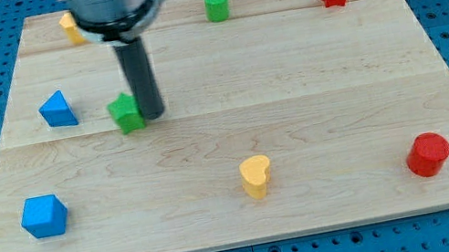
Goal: Move the green circle closer to the green star
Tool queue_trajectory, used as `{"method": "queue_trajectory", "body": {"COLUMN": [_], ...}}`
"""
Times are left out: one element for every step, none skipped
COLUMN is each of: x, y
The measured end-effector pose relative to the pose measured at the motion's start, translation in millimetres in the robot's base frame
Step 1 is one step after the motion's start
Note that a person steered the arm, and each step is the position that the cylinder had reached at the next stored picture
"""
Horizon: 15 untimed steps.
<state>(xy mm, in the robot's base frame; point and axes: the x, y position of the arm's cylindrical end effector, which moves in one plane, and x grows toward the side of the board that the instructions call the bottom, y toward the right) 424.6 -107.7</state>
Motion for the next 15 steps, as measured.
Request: {"method": "queue_trajectory", "body": {"x": [-10.7, -26.0, -53.3, -92.2, -154.0, -218.7, -230.5, -227.5, -214.8, -197.8, -173.9, -155.5, -130.7, -158.7, -157.0], "y": [-28.3, -22.2, 29.8, 92.2, 137.4, 176.6, 172.9, 155.8, 118.0, 96.9, 96.9, 110.9, 96.7, 84.4, 56.1]}}
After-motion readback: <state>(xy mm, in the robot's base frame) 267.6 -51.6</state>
